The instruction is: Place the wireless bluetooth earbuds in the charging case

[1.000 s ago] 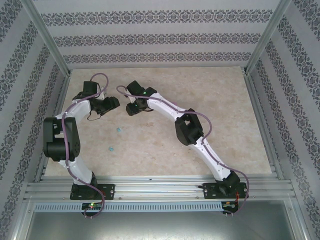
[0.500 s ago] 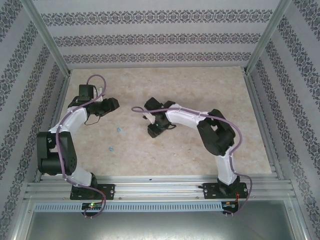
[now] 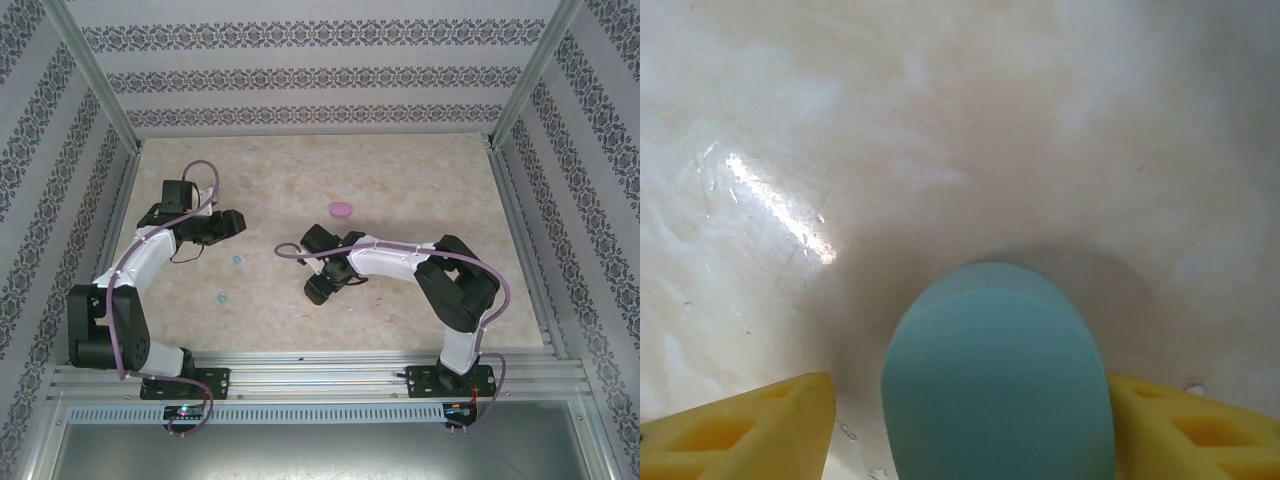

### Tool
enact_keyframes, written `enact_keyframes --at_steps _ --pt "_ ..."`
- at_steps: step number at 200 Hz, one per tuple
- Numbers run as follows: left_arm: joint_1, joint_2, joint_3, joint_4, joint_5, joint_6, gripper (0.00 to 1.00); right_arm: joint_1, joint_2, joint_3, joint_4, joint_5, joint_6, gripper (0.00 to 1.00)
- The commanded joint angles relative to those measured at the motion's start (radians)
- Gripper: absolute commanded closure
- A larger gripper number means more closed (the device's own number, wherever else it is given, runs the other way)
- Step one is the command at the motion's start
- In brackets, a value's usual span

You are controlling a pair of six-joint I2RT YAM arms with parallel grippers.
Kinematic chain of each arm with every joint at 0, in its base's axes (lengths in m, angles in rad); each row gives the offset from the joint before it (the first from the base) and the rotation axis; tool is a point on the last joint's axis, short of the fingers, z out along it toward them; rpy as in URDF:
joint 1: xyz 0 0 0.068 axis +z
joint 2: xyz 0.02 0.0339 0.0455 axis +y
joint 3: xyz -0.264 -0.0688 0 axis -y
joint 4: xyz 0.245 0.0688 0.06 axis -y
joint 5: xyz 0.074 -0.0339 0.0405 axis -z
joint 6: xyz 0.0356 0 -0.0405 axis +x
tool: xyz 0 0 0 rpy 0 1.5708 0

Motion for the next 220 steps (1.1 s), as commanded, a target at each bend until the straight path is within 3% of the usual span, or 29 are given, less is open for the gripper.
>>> enact_keyframes --at_steps 1,53,112,129,179,220 --pt "-0.010 -0.041 -0.010 -0.056 0.011 0.045 0.43 0.026 0.022 -0.004 -0.010 0.067 -0.005 0.34" --pt "-0.012 -0.114 -0.034 -0.022 0.088 0.136 0.42 0.048 0.005 0.002 -0.029 0.088 -0.032 0.62" --pt "-0.063 -0.336 -0.150 0.253 0.241 0.174 0.44 0.042 -0.297 -0.013 -0.128 -0.033 -0.122 0.68" --pt "-0.093 -0.349 -0.125 0.239 0.230 0.127 0.45 0.037 -0.378 0.021 -0.177 -0.044 -0.137 0.68" --pt "-0.255 -0.281 0.054 -0.011 0.142 -0.067 0.48 0.003 -0.535 0.103 -0.211 -0.098 -0.118 0.69" --pt "-0.367 -0.227 0.089 -0.016 0.215 -0.245 0.48 -0.008 -0.587 0.105 -0.180 -0.107 -0.090 0.69"
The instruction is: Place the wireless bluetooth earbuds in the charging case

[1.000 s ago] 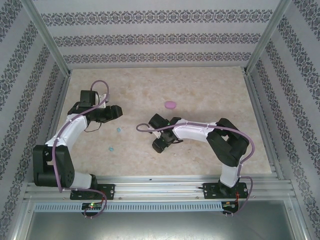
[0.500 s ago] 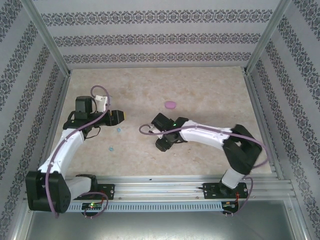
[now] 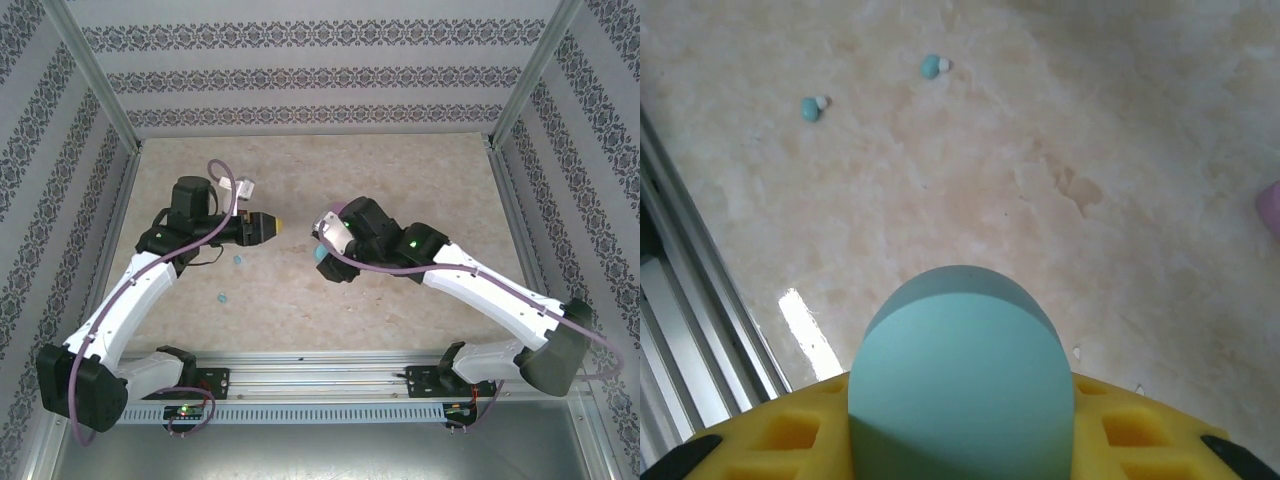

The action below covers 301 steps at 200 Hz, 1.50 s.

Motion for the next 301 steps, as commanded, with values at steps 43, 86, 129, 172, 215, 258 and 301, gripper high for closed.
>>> enact_keyframes --at_steps 43,86,129,172,215,258,301 --pt "-0.184 0.073 0.023 0.073 0.084 -0.271 0.48 -0.015 -0.028 0.023 0.002 -0.034 0.028 0.69" --pt "-0.246 0.109 0.020 0.186 0.097 -0.348 0.48 -0.019 -0.017 0.027 0.000 -0.042 0.030 0.69" --pt "-0.264 0.144 0.007 0.214 0.100 -0.360 0.51 -0.024 -0.020 0.027 0.023 -0.057 0.037 0.69" --pt "-0.267 0.161 0.004 0.257 0.120 -0.390 0.72 -0.050 -0.018 0.017 0.028 -0.067 0.049 0.68" --pt "-0.256 0.167 0.008 0.279 0.100 -0.424 0.83 -0.083 -0.039 0.022 0.027 -0.052 0.110 0.41" --pt "-0.167 0.130 -0.056 0.408 0.066 -0.526 0.86 -0.120 -0.126 0.013 0.058 -0.072 0.309 0.29" --pt "-0.101 0.098 -0.081 0.521 0.045 -0.619 0.86 -0.232 -0.251 -0.143 0.231 -0.099 0.722 0.25"
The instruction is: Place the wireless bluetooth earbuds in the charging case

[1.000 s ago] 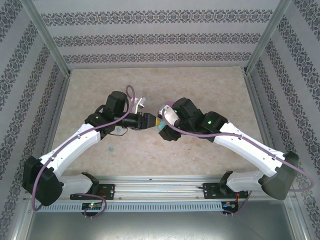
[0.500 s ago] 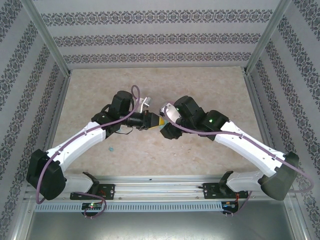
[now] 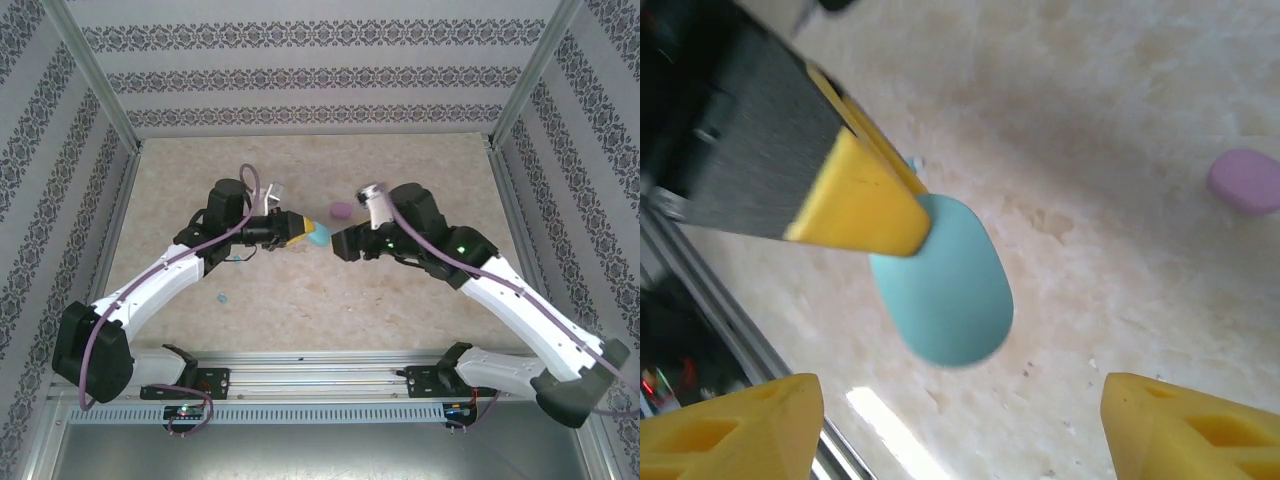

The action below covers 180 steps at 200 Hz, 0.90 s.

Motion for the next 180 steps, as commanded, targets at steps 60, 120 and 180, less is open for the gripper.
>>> enact_keyframes --at_steps 60,120,180 --pt "0.033 -0.051 -0.019 0.228 -0.021 -0.150 0.86 -0.128 -0.045 -0.223 0.437 -0.203 0.664 0.24" --pt "0.034 -0.049 -0.036 0.309 -0.036 -0.211 0.86 -0.109 0.077 -0.221 0.641 -0.295 0.803 0.24" --pt "0.034 -0.038 -0.045 0.352 -0.031 -0.246 0.86 -0.090 0.183 -0.205 0.777 -0.369 0.880 0.42"
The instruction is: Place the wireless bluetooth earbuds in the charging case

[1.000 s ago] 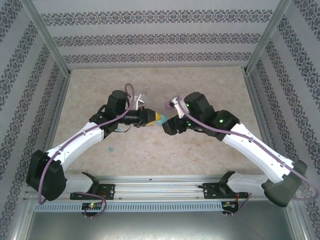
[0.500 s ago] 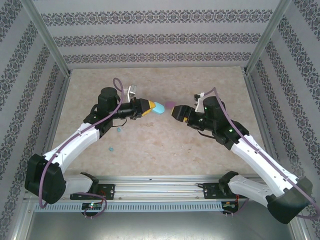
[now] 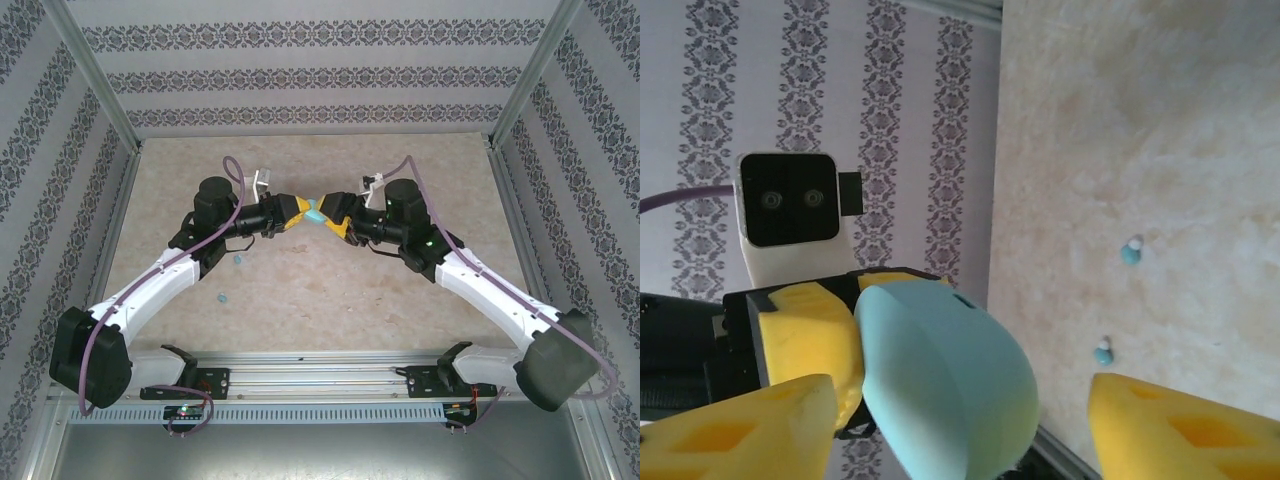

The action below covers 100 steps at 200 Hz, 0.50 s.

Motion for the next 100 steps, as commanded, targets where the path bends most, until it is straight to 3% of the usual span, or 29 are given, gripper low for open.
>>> enact_keyframes --at_steps 1,58,100 --pt "0.007 -0.012 -0.005 0.084 0.003 -0.029 0.86 0.012 0.024 0.022 0.102 -0.051 0.046 0.43" --pt "0.006 -0.006 -0.019 0.100 0.021 -0.023 0.85 0.004 0.040 0.022 0.152 -0.063 0.076 0.70" --pt "0.007 -0.014 -0.022 0.114 0.058 0.108 0.71 -0.014 0.037 0.012 0.223 -0.104 0.122 0.81"
